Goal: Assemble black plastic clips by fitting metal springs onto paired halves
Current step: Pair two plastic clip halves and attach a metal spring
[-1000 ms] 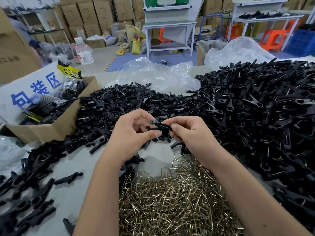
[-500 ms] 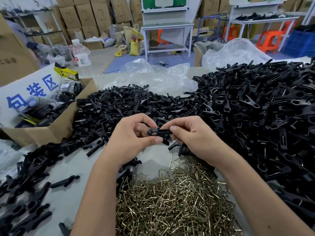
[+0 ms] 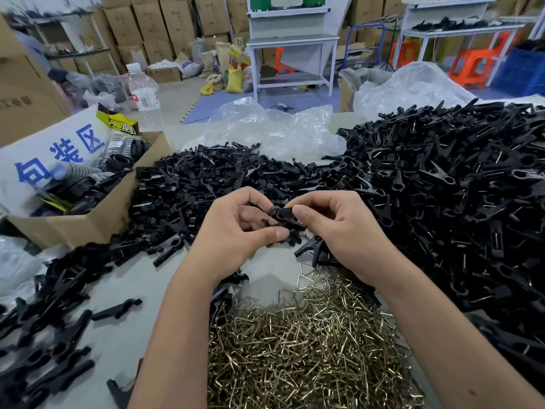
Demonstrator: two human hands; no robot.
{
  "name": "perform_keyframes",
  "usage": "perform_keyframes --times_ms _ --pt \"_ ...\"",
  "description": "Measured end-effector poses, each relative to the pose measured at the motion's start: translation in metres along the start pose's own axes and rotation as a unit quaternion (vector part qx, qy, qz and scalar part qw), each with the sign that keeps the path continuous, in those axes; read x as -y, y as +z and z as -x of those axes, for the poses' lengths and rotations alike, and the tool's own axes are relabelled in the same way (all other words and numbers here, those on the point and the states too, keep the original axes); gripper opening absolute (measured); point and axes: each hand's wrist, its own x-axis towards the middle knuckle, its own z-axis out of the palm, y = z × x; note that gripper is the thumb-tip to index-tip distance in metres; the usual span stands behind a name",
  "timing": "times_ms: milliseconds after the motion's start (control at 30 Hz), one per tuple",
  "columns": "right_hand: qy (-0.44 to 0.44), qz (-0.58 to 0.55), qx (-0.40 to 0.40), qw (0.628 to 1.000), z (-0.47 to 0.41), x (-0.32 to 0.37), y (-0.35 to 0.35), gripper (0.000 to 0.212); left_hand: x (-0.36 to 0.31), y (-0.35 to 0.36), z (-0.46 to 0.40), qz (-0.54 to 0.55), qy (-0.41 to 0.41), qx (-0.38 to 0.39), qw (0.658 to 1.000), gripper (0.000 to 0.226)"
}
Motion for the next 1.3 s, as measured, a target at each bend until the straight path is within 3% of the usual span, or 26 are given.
perform_keyframes --times_ms 600,800,1067,1300 --pt "0.000 0.020 0.030 0.999 0.001 -0.003 0.002 0.013 0.003 0.000 -0.001 0.008 0.004 0.007 1.000 0.033" --pt "0.012 -0.104 0.013 0.994 0.000 -0.007 0.002 0.015 0.004 0.002 -0.002 0.049 0.015 0.001 0.999 0.034" --pt "-0.035 -0.140 -0.051 0.988 0.002 -0.005 0.013 0.017 0.004 -0.001 -0.001 0.046 0.016 -0.015 0.999 0.041" --pt "-0.036 -0.045 -0.021 0.998 0.003 -0.001 0.006 0.014 0.004 -0.003 -0.001 0.051 0.013 -0.017 0.998 0.039"
